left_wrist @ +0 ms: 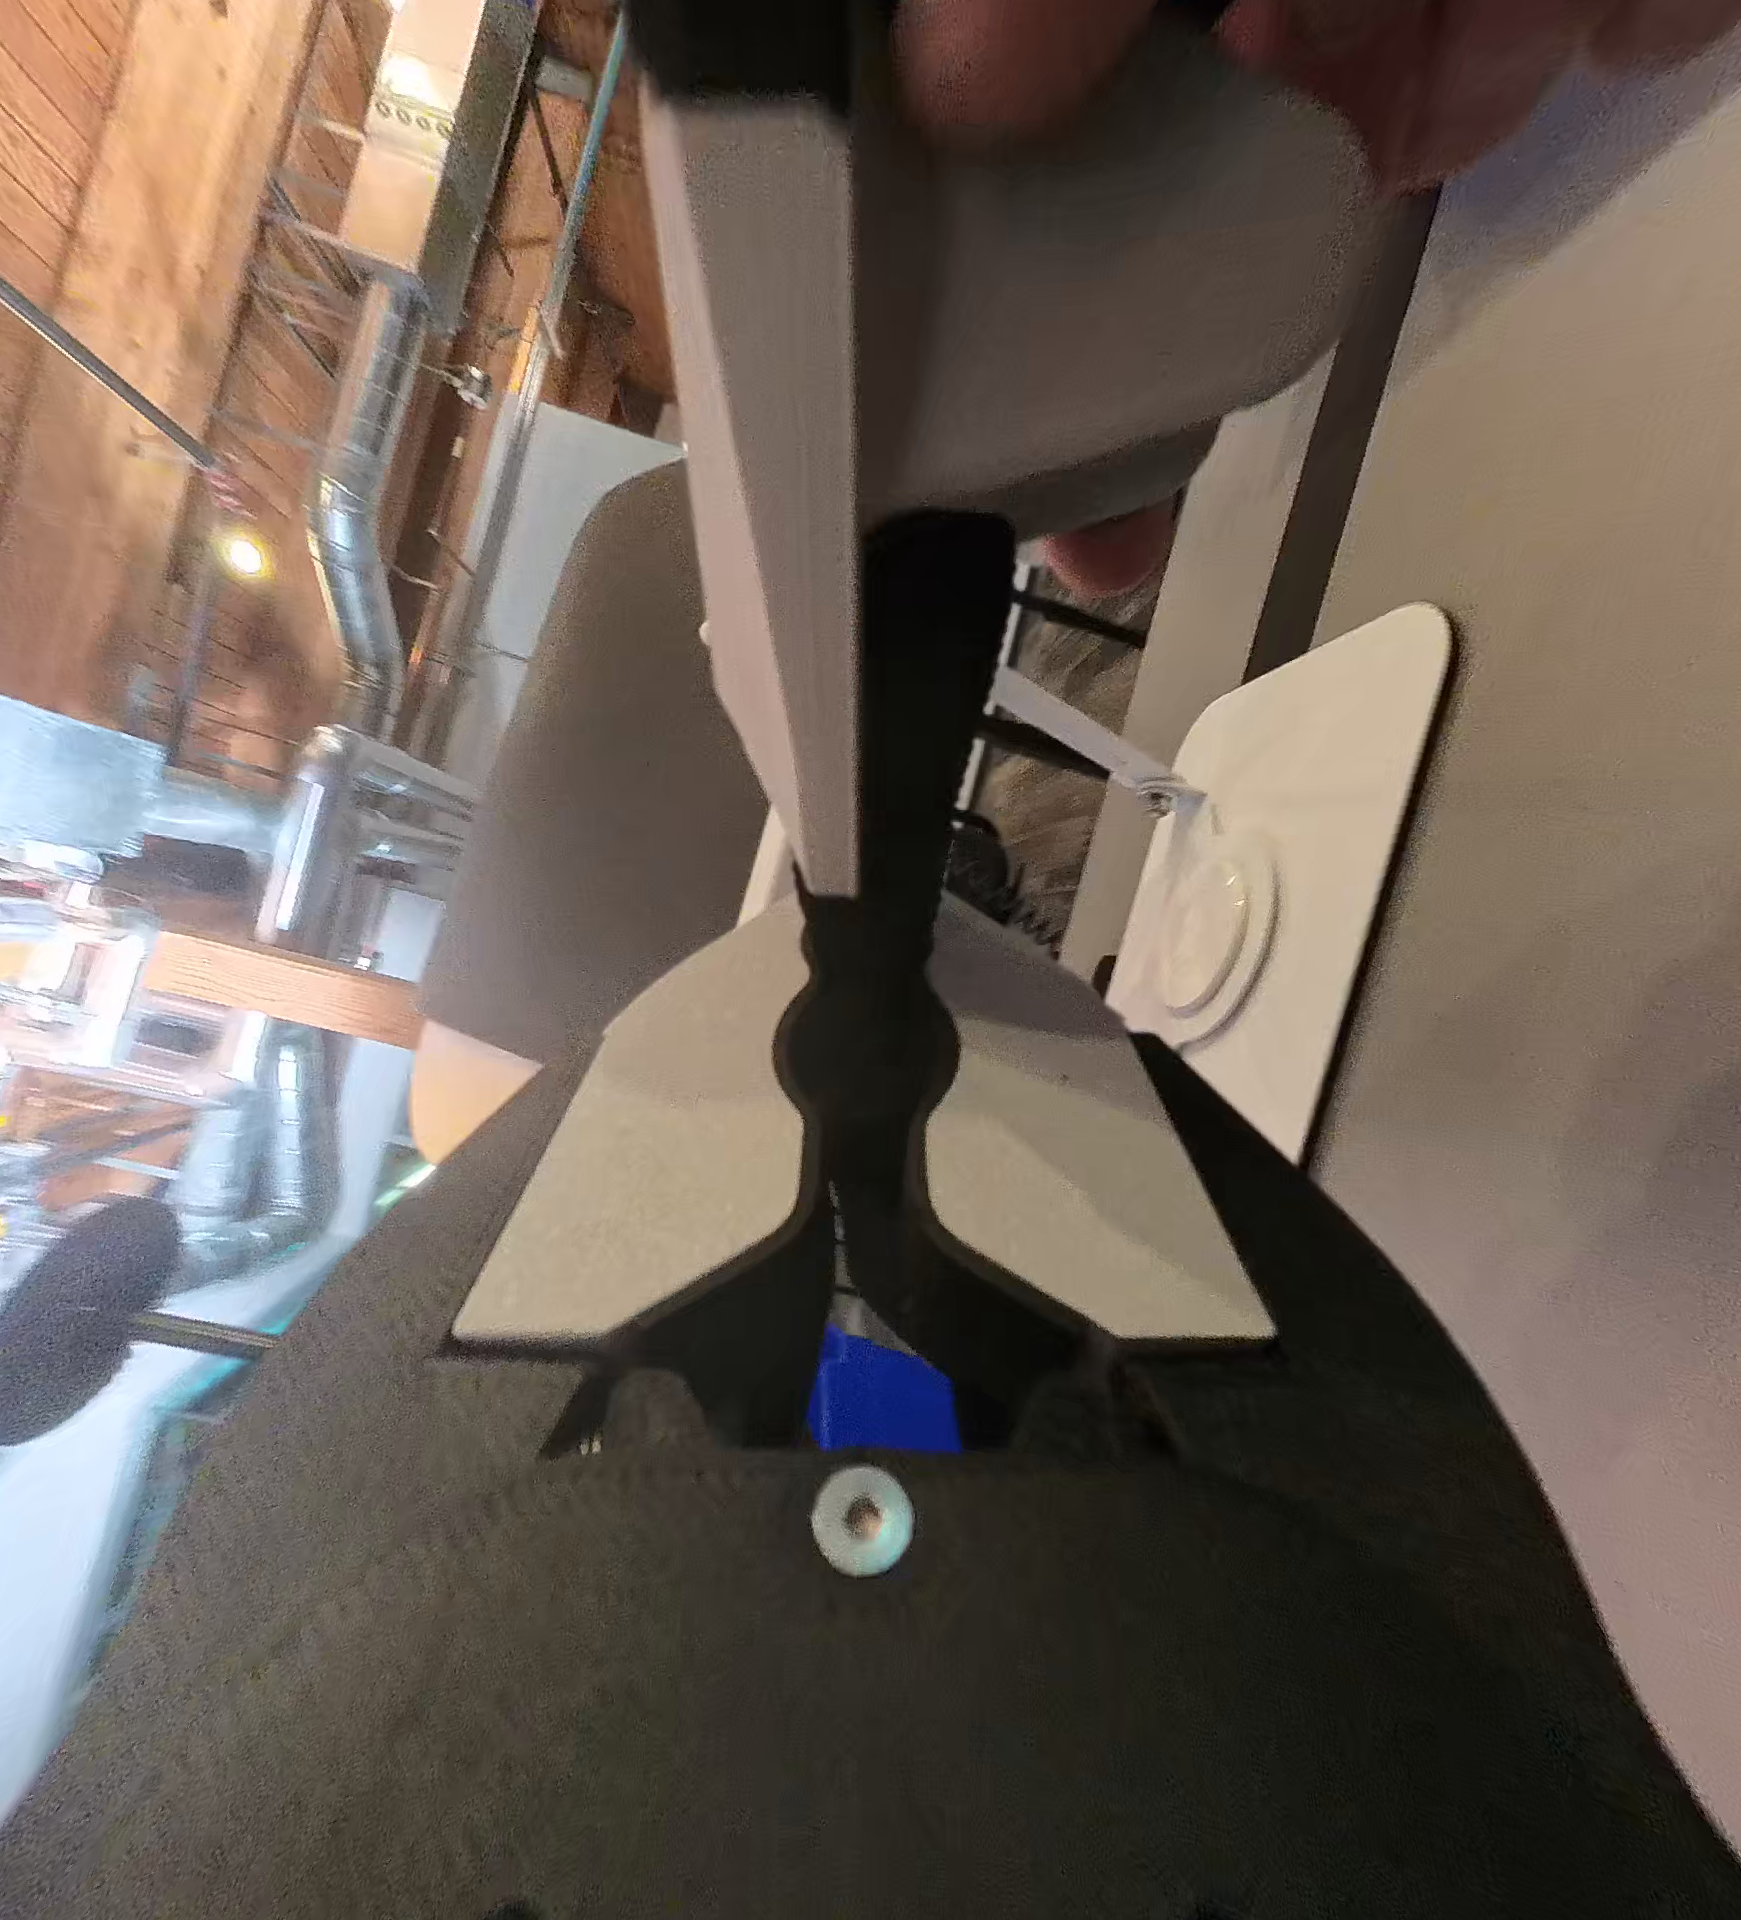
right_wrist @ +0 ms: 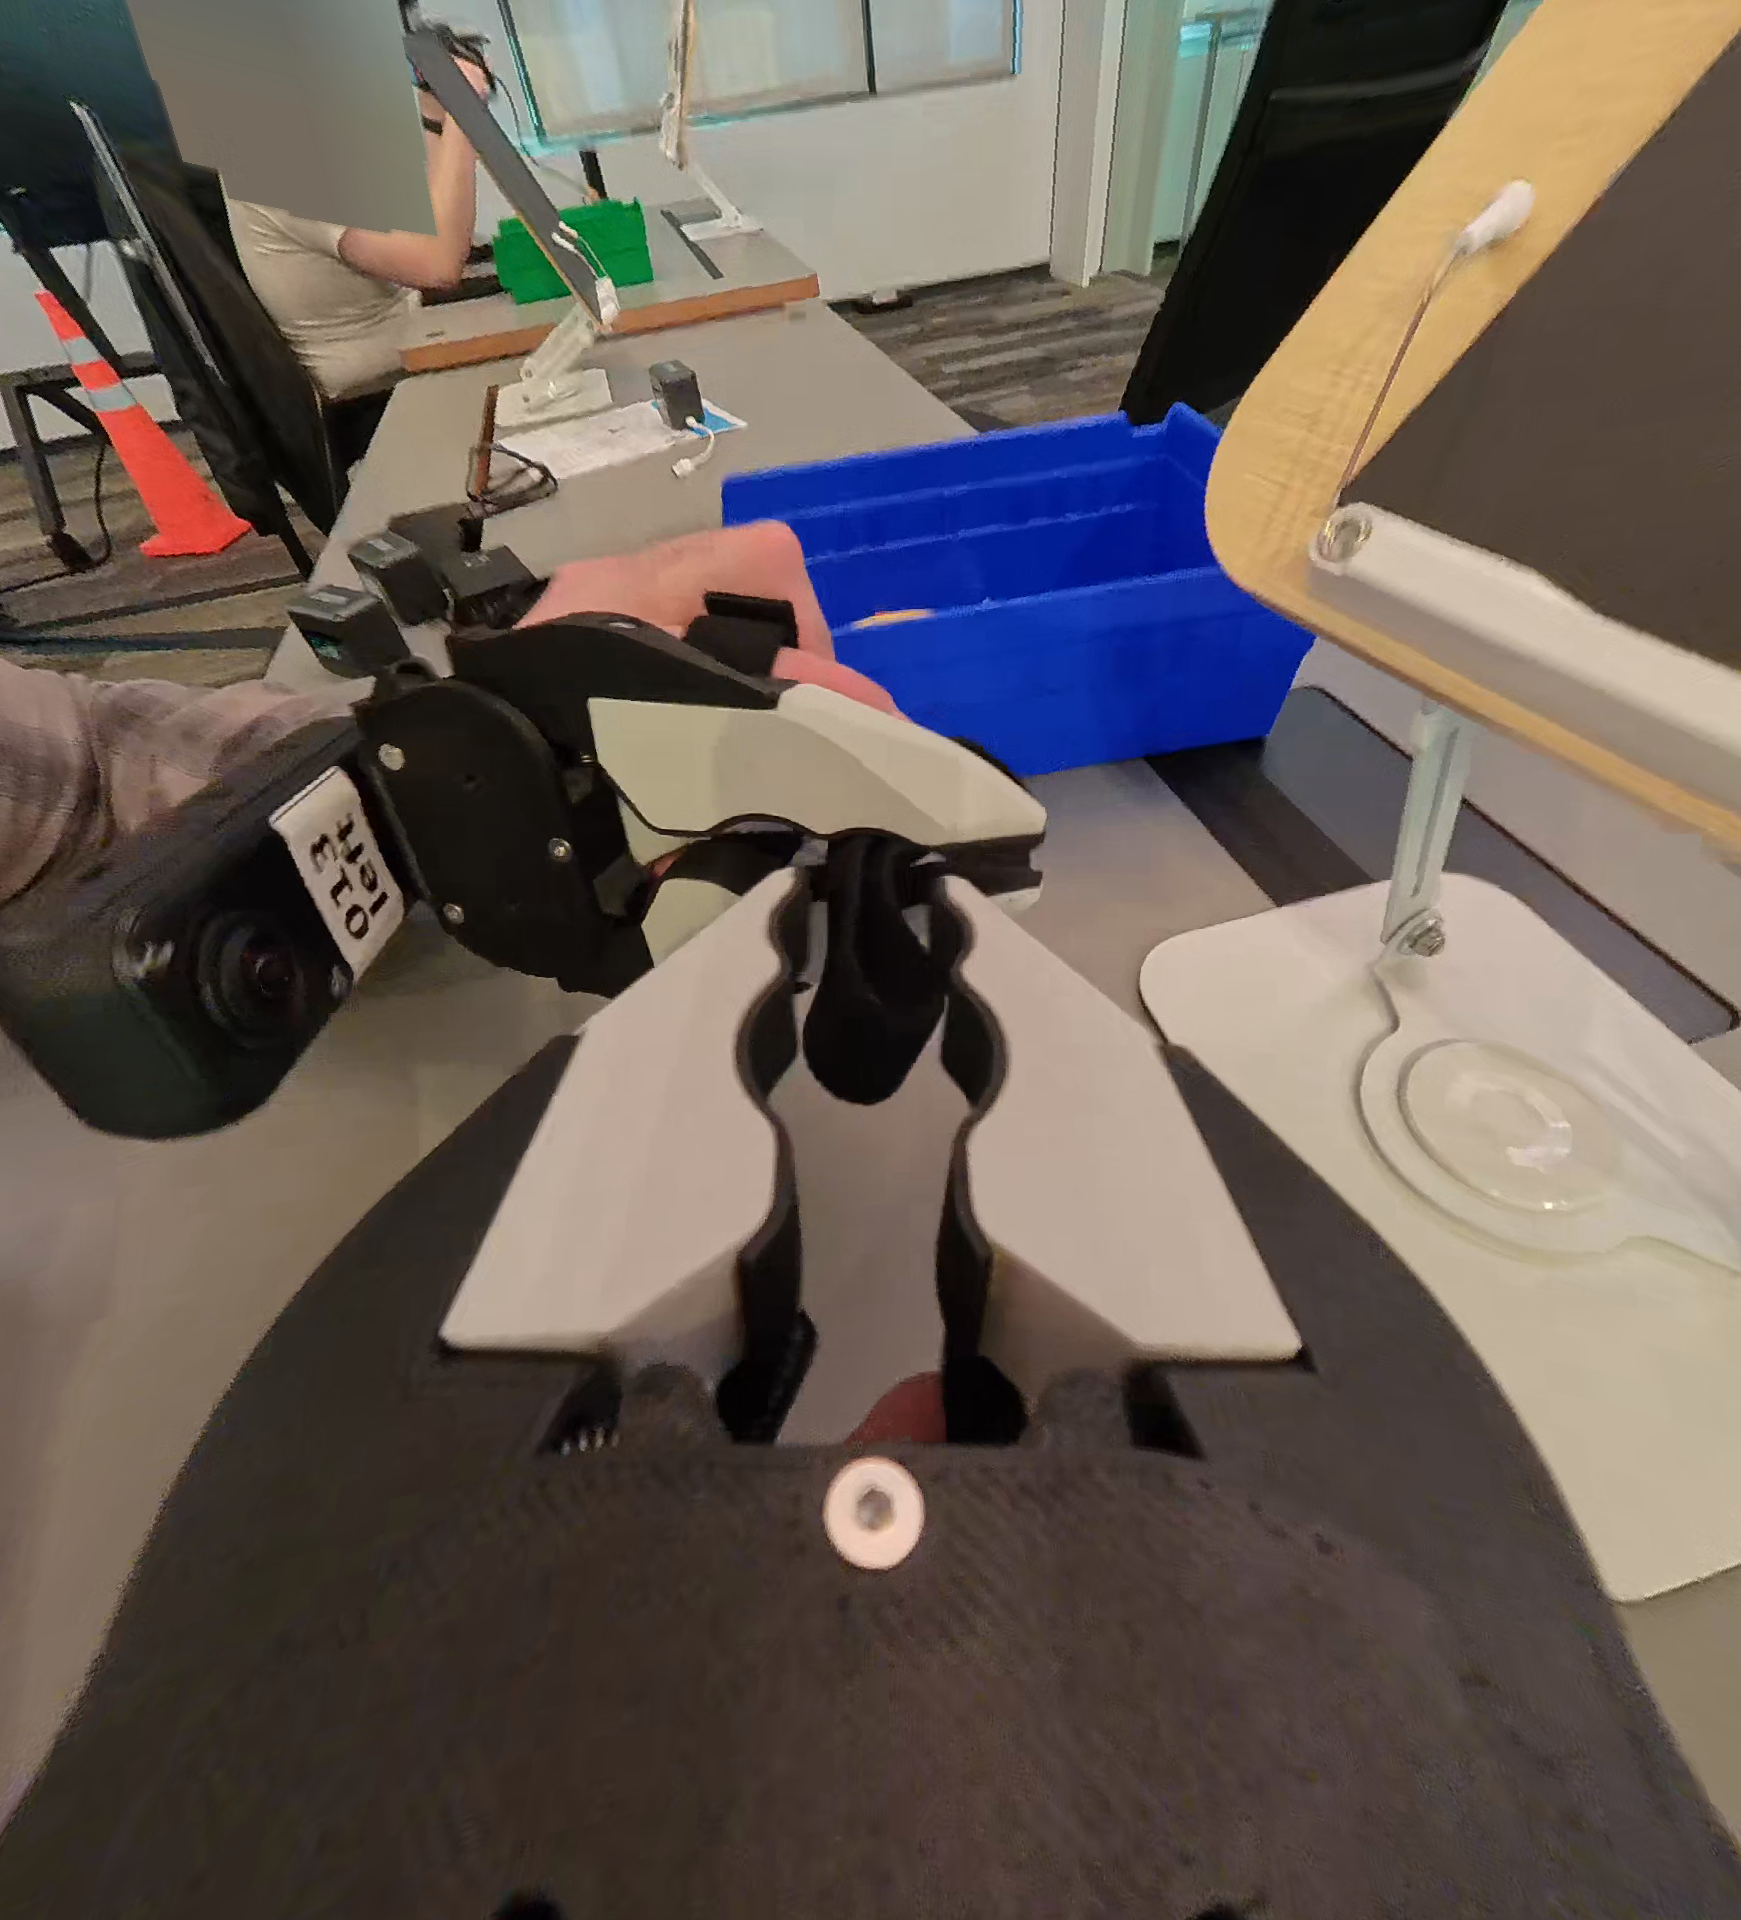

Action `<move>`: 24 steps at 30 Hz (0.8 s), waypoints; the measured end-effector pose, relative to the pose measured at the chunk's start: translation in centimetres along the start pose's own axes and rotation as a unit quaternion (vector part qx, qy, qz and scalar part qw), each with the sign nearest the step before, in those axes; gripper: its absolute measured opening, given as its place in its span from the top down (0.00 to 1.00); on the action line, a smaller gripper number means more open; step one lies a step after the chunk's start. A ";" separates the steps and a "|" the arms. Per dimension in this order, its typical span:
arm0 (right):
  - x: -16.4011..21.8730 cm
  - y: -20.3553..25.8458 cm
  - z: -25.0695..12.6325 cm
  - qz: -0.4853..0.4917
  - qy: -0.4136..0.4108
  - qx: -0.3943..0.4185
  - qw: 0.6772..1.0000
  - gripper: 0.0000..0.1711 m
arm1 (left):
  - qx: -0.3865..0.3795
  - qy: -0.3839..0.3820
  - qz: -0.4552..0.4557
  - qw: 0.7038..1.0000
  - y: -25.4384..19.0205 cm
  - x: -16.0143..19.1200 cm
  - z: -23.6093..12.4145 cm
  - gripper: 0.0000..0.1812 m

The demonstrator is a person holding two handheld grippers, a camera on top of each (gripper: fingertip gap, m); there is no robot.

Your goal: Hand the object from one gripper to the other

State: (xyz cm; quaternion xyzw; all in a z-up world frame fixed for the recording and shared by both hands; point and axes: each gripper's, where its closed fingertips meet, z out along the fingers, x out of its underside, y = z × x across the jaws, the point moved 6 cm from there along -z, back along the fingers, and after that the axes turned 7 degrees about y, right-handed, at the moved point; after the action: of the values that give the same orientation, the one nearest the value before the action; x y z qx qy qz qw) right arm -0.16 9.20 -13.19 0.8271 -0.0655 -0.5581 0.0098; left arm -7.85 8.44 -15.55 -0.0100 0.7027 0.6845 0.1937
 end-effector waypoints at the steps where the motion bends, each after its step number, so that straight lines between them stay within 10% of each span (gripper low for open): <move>1: -0.3 0.1 -0.3 -0.009 -0.010 -0.005 1.000 0.84 | 0.013 -0.002 -0.014 1.000 0.2 0.1 0.0 0.96; 7: -1.8 1.6 -2.9 -0.151 -0.064 -0.045 0.986 0.72 | 0.201 -0.075 -0.176 0.961 1.2 -0.3 -1.1 0.96; 18: -0.7 8.7 -4.1 -0.258 -0.145 -0.273 0.915 0.77 | 0.639 -0.311 -0.314 0.630 0.4 -4.4 -8.8 0.96; 24: -0.1 10.9 -2.8 -0.258 -0.144 -0.306 0.905 0.82 | 0.710 -0.320 -0.286 0.558 -1.5 -5.0 -10.4 0.96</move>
State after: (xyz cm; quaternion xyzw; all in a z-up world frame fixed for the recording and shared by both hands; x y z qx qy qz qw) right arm 1.30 -1.76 -11.09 0.6824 0.3235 -0.6466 0.1080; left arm -5.44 -2.95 -15.69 0.1500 0.8137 -0.1690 0.5356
